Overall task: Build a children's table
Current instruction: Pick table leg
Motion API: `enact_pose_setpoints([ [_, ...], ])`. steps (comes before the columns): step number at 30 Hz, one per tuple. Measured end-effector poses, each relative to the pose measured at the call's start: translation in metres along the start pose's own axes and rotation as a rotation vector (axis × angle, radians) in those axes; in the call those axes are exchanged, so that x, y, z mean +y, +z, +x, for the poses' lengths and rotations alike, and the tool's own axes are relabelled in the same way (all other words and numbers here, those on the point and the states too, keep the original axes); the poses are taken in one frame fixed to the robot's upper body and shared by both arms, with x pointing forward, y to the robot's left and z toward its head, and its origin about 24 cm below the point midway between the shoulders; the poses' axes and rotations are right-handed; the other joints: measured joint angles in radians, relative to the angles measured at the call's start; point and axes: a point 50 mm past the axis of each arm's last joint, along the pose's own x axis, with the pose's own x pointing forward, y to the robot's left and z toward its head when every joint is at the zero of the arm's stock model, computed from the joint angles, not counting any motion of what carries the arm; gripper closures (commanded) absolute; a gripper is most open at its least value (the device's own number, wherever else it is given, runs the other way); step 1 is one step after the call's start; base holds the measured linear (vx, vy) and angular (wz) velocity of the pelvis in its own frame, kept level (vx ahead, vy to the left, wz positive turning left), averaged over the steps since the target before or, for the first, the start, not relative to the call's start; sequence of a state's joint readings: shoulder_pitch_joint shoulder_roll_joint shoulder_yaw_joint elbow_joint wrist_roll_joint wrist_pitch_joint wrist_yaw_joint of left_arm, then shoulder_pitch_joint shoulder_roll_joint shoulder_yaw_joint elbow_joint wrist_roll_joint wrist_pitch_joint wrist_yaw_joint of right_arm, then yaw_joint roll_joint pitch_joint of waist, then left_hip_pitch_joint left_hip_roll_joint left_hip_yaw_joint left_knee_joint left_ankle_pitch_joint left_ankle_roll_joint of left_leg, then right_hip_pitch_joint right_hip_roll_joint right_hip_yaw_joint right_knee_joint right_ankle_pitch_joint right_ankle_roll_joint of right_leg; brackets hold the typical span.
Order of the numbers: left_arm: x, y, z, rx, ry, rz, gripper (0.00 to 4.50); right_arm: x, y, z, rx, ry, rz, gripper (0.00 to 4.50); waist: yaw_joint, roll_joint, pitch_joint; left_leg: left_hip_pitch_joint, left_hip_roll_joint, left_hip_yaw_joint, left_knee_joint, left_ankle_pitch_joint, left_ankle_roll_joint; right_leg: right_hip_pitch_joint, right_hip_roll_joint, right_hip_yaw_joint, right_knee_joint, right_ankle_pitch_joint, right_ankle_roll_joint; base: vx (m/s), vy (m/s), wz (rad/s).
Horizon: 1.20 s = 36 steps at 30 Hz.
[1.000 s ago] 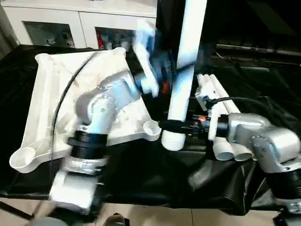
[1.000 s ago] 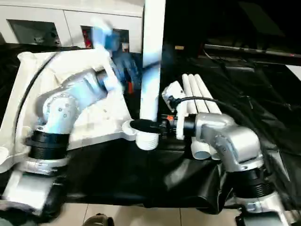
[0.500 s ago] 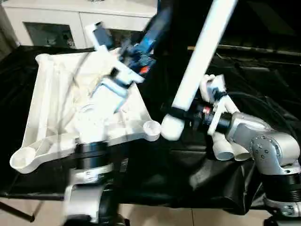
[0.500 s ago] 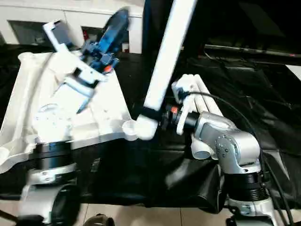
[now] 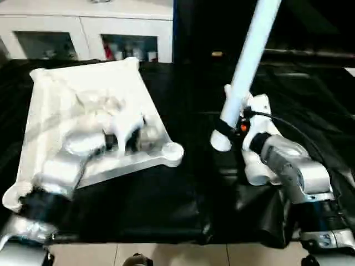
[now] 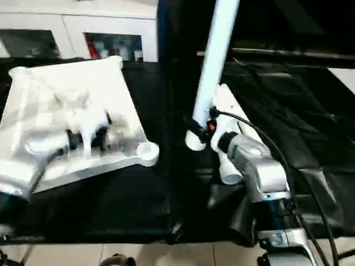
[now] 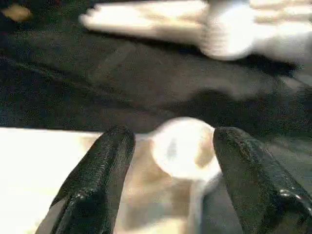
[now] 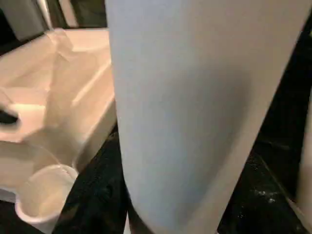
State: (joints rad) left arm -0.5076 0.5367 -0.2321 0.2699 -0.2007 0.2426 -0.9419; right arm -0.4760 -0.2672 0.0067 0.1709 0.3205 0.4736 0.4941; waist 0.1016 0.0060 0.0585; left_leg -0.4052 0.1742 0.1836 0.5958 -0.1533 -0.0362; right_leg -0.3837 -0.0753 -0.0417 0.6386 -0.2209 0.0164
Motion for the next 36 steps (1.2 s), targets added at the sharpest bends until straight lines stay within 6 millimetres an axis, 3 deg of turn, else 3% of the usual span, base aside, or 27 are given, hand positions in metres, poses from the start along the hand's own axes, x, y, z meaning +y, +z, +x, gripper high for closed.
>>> enact_pose_setpoints([
  [3,0.002,-0.011,-0.002,0.047,-0.063,0.003,1.4,0.005,0.001,0.002,-0.018,0.033,0.002,2.59,0.0,0.0,0.0,0.001,0.0,0.0,0.0,0.0,0.0,0.0,0.0,0.0,0.001,0.0,0.0,0.0,0.0,0.0],
  [8,0.013,-0.035,-0.006,0.191,-0.097,0.013,1.79,0.004,0.0,0.002,-0.02,0.06,-0.004,2.59,0.004,0.0,0.0,0.002,0.0,0.0,0.0,0.0,0.0,0.0,0.0,0.0,0.002,0.001,-0.002,0.0,0.0,0.0],
  [14,0.02,-0.039,-0.007,0.249,-0.093,0.015,2.41,0.01,-0.002,0.004,-0.013,0.105,-0.007,2.59,0.007,0.004,0.0,0.002,0.0,0.0,0.0,0.0,0.0,0.0,0.0,0.0,0.002,0.002,-0.003,0.0,0.0,0.0],
  [19,0.019,-0.047,-0.01,0.278,-0.118,-0.017,2.63,0.011,-0.005,0.003,-0.011,0.111,-0.001,2.59,0.01,0.004,0.0,0.002,0.0,0.0,0.0,0.0,0.0,0.0,0.0,0.0,0.002,0.001,-0.003,0.0,0.0,0.0],
  [36,0.019,-0.051,-0.01,0.271,-0.166,-0.044,4.2,0.013,-0.005,0.003,-0.014,0.144,-0.004,2.59,0.012,0.011,0.001,0.003,0.0,0.0,0.0,0.0,0.0,0.0,-0.001,0.0,0.004,0.002,-0.005,0.0,0.0,0.0],
])
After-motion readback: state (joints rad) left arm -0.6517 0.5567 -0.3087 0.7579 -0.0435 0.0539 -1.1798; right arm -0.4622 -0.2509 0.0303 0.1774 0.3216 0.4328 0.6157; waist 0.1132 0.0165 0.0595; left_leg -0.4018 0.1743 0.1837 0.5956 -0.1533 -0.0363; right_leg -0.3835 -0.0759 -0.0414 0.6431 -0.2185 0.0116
